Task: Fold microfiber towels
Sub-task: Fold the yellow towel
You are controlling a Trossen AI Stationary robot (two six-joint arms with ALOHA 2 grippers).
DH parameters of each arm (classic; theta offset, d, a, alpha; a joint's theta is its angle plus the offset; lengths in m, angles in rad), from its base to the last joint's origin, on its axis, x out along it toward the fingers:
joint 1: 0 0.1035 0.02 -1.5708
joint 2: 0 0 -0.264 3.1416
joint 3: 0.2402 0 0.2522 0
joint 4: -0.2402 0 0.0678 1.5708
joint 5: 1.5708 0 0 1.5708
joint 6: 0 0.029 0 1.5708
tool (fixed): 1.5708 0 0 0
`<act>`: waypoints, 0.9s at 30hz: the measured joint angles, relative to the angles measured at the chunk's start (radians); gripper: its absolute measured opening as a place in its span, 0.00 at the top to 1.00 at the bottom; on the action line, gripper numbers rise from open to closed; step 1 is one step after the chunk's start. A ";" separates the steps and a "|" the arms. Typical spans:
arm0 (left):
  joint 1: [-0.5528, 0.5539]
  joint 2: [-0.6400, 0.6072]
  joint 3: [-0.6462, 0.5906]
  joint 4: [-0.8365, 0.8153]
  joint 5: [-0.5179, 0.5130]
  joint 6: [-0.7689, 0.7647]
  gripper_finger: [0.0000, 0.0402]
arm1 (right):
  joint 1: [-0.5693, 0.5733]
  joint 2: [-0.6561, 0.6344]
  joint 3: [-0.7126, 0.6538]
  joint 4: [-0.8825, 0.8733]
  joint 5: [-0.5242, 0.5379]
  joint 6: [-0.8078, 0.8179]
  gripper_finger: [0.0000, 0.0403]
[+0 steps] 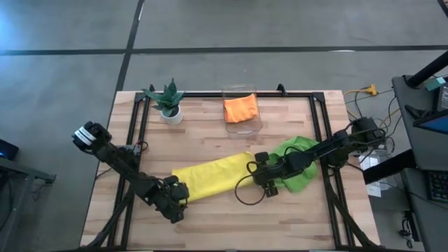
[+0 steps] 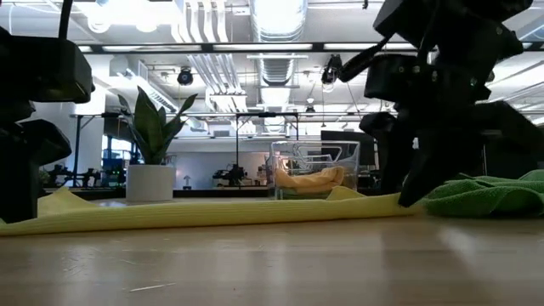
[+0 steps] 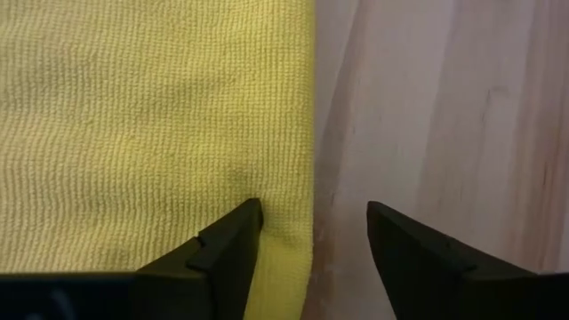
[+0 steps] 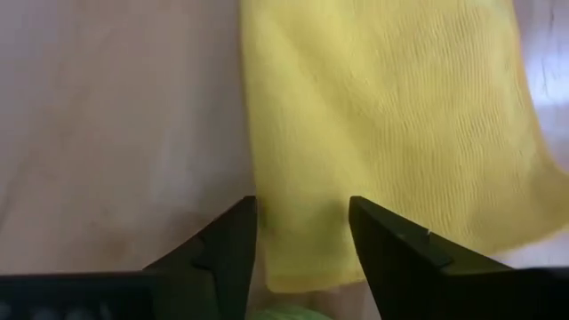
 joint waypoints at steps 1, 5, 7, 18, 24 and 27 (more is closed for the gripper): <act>0.000 0.000 0.000 -0.005 0.001 -0.001 0.53 | -0.004 0.000 -0.006 0.000 0.000 0.005 0.57; 0.000 0.000 -0.001 -0.024 0.015 -0.003 0.60 | -0.004 0.016 -0.032 0.019 -0.002 0.045 0.63; 0.000 0.000 -0.002 -0.026 0.020 -0.003 0.63 | -0.002 0.038 -0.035 0.027 -0.029 0.075 0.66; -0.002 -0.001 -0.002 -0.032 0.109 -0.006 0.82 | 0.030 0.050 0.009 -0.012 -0.054 0.212 0.85; -0.008 -0.004 0.011 -0.039 0.131 -0.007 0.97 | 0.097 0.047 0.050 -0.084 -0.156 0.363 0.96; -0.009 -0.019 0.025 -0.044 0.130 -0.005 0.99 | 0.160 0.047 0.067 -0.093 -0.169 0.469 0.97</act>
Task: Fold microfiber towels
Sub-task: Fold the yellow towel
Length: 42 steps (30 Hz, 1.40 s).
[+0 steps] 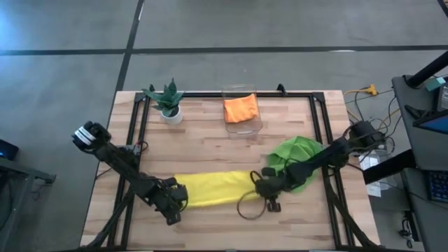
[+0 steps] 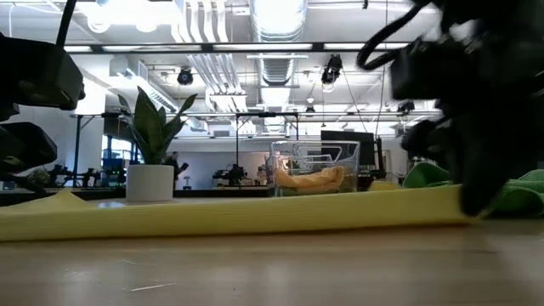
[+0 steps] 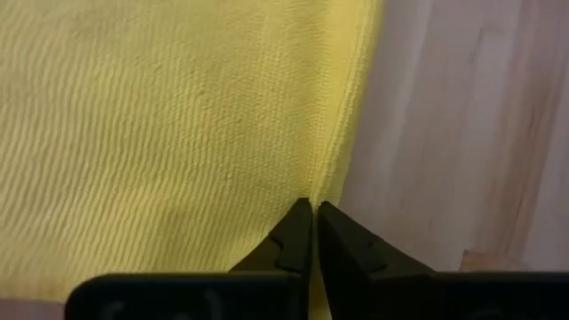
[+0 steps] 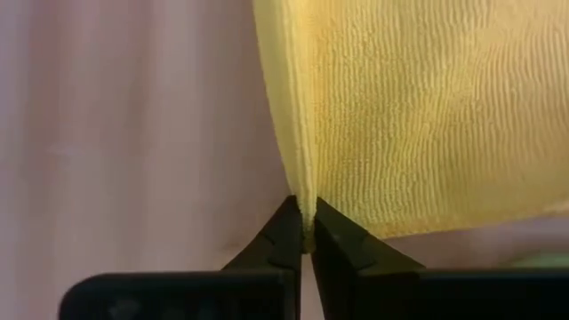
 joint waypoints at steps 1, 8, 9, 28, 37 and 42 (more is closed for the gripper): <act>0.000 -0.007 0.007 0.013 0.005 0.000 0.99 | 0.024 0.000 0.008 -0.004 -0.002 0.032 0.97; -0.006 -0.049 0.079 -0.001 0.018 0.100 1.00 | 0.148 -0.001 0.096 -0.056 -0.001 0.171 0.98; -0.006 -0.056 0.089 -0.005 0.016 0.115 1.00 | 0.157 -0.001 0.113 -0.076 -0.001 0.183 0.98; -0.005 -0.159 0.100 -0.215 -0.234 0.055 1.00 | 0.116 -0.003 0.168 -0.244 0.063 0.309 0.98; 0.011 -0.161 0.100 -0.249 -0.295 0.055 1.00 | 0.061 -0.003 0.156 -0.243 0.063 0.324 0.98; 0.016 -0.161 0.102 -0.341 -0.327 0.055 1.00 | 0.013 -0.003 0.156 -0.242 0.065 0.305 0.98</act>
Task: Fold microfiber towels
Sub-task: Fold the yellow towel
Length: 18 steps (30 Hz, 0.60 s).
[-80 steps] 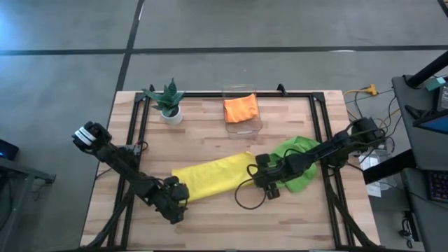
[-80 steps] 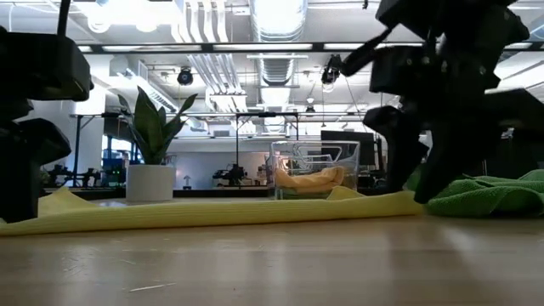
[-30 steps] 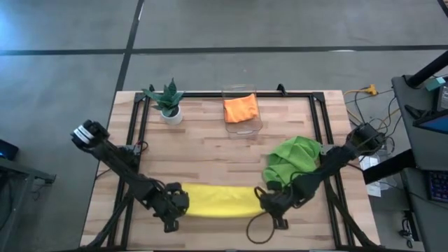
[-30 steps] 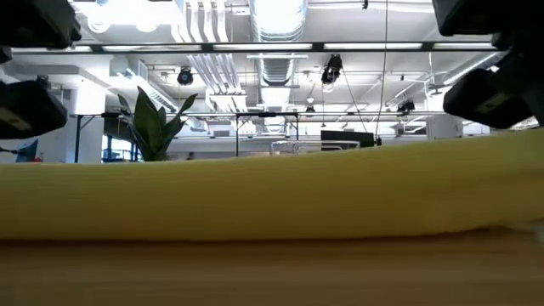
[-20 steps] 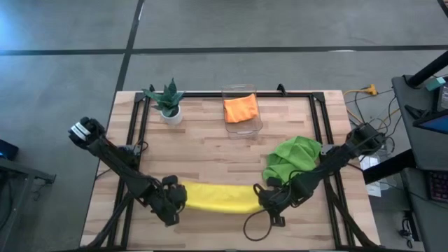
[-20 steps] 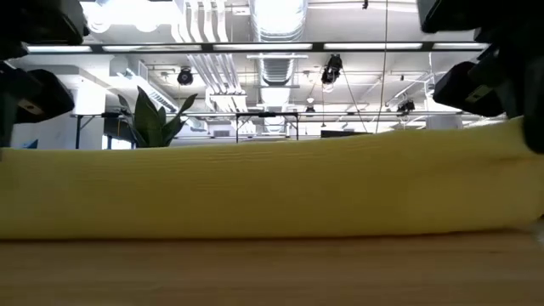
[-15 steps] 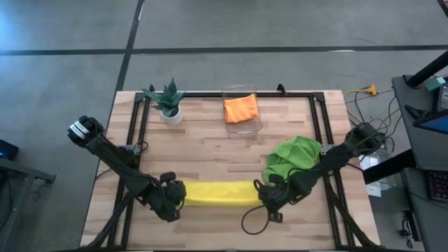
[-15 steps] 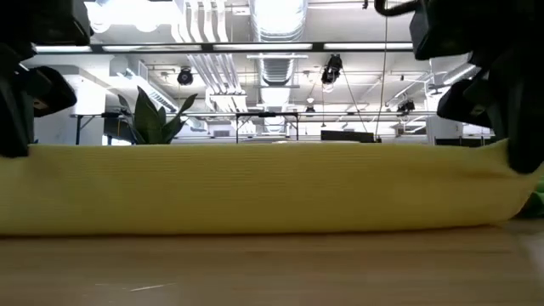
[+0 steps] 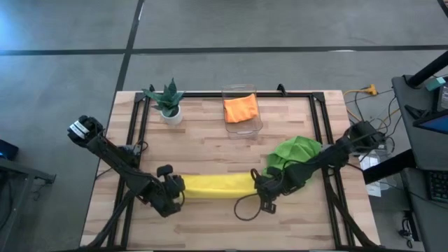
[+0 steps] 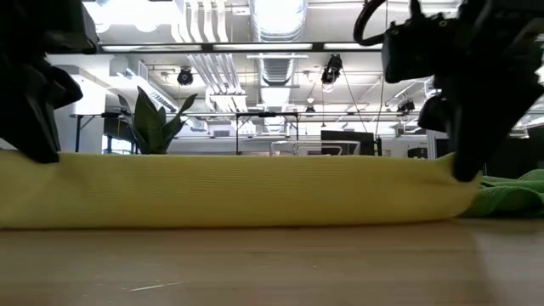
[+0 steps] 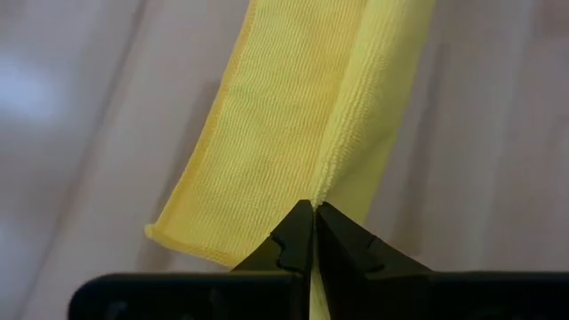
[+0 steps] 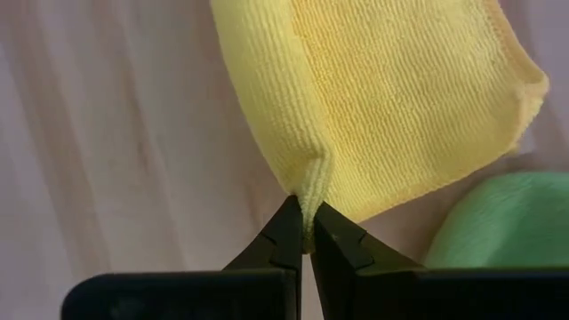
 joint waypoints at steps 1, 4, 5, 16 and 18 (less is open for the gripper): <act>0.002 0.000 0.000 -0.017 -0.006 0.000 1.00 | -0.012 0.000 0.000 0.000 0.000 -0.005 0.98; 0.010 -0.001 0.000 -0.058 -0.014 0.000 1.00 | -0.048 0.000 0.000 0.002 0.000 -0.017 0.98; 0.013 -0.001 0.000 -0.068 -0.015 0.000 1.00 | -0.061 0.000 0.000 0.002 -0.001 -0.023 0.98; 0.053 -0.140 -0.013 -0.157 -0.173 0.000 1.00 | -0.178 -0.055 0.000 0.037 -0.003 -0.120 0.98; 0.075 -0.179 -0.036 -0.176 -0.174 0.001 1.00 | -0.206 -0.065 0.000 0.036 -0.003 -0.141 0.98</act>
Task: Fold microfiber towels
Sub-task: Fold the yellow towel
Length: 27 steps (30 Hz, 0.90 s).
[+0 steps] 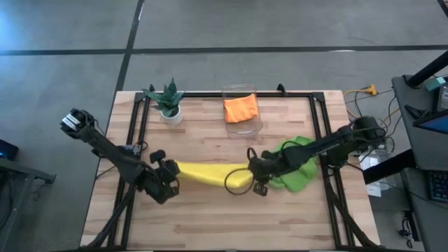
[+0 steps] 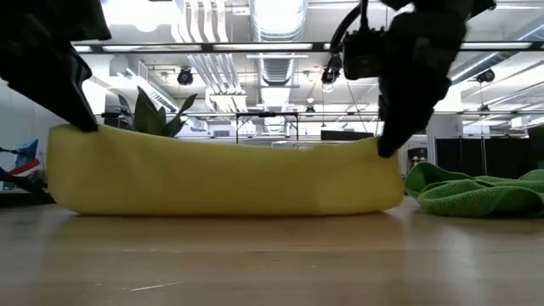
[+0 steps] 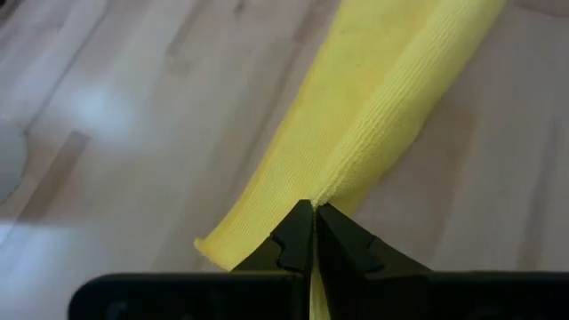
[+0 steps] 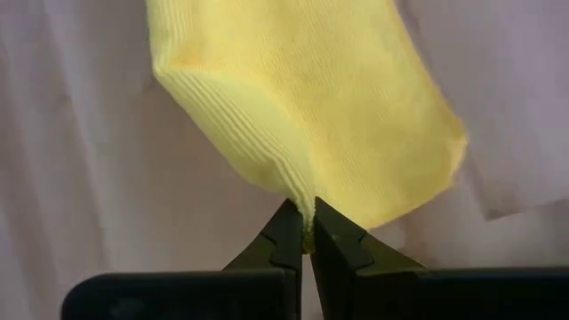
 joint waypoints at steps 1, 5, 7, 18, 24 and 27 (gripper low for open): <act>0.013 -0.018 -0.012 -0.005 0.000 0.000 1.00 | -0.016 -0.005 -0.003 0.001 0.001 -0.011 0.98; 0.061 -0.089 -0.077 -0.005 0.012 0.000 1.00 | -0.080 -0.009 -0.020 0.001 -0.001 -0.033 0.98; 0.082 -0.119 -0.108 -0.001 0.026 0.000 1.00 | -0.108 -0.009 -0.032 0.001 -0.006 -0.042 0.98; 0.119 -0.232 -0.196 0.051 0.073 -0.002 1.00 | -0.179 -0.009 -0.043 0.067 -0.097 -0.046 0.98; 0.075 -0.204 -0.174 0.214 0.113 0.004 1.00 | -0.064 -0.009 -0.042 0.080 -0.138 0.040 0.98; 0.026 -0.155 -0.168 0.311 0.140 0.003 1.00 | 0.026 -0.009 -0.042 0.083 -0.138 0.107 0.98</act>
